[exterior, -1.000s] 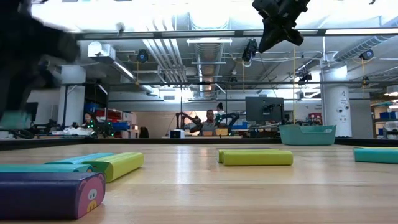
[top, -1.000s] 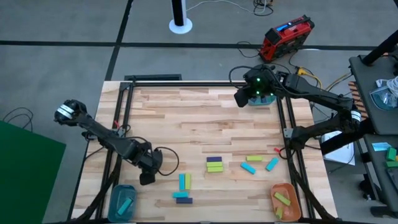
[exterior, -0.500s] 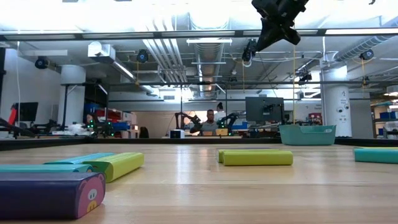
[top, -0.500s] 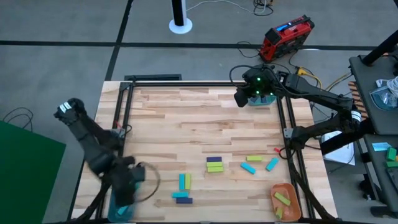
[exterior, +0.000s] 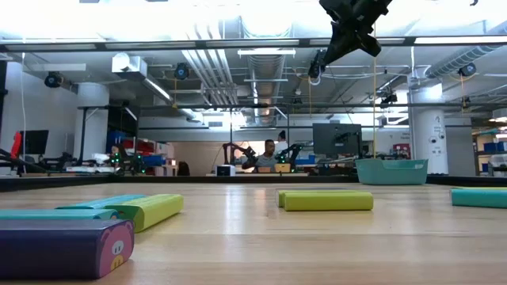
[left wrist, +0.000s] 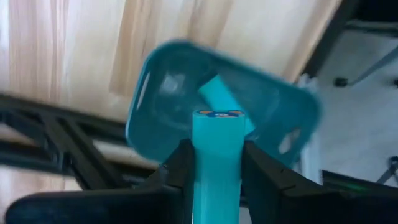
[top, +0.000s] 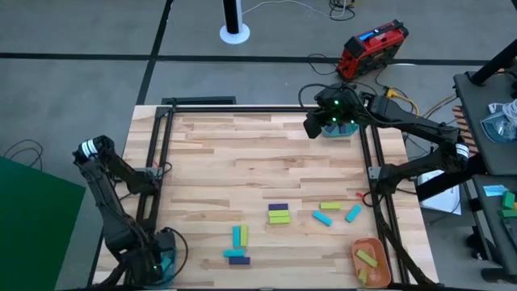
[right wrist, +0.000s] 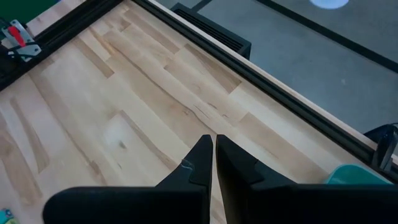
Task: Sort blocks
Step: Put the light blue block into the bottom blue bin
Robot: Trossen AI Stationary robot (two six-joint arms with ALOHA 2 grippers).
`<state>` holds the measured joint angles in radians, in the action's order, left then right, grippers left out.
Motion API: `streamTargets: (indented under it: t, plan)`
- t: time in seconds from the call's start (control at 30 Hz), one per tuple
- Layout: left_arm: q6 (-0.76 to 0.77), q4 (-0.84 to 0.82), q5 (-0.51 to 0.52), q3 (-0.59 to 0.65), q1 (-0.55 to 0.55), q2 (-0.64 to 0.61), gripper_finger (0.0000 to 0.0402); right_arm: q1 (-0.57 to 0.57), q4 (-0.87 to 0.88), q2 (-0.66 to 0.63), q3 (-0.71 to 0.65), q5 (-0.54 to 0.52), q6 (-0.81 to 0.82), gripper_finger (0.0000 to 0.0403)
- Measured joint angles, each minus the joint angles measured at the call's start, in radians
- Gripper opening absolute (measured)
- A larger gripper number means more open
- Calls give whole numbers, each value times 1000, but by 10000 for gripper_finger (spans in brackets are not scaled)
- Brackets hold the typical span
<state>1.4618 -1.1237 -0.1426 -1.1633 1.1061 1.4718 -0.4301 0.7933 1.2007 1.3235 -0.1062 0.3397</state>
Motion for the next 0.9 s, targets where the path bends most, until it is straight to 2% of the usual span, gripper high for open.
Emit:
streamTargets:
  t: [0.1, 0.27, 0.63, 0.9]
  plan:
    - [39, 1, -51, 24, 2, 22, 95, 0, 0, 0, 0, 0, 0, 13]
    - [65, 4, -67, 29, 0, 35, 108, 0, 0, 0, 0, 0, 8, 13]
    - [151, 21, -69, 6, -3, 33, 112, 0, 0, 0, 0, 0, 8, 13]
    - [181, 31, -27, -3, -15, 33, 128, 0, -2, 0, 0, 0, 3, 13]
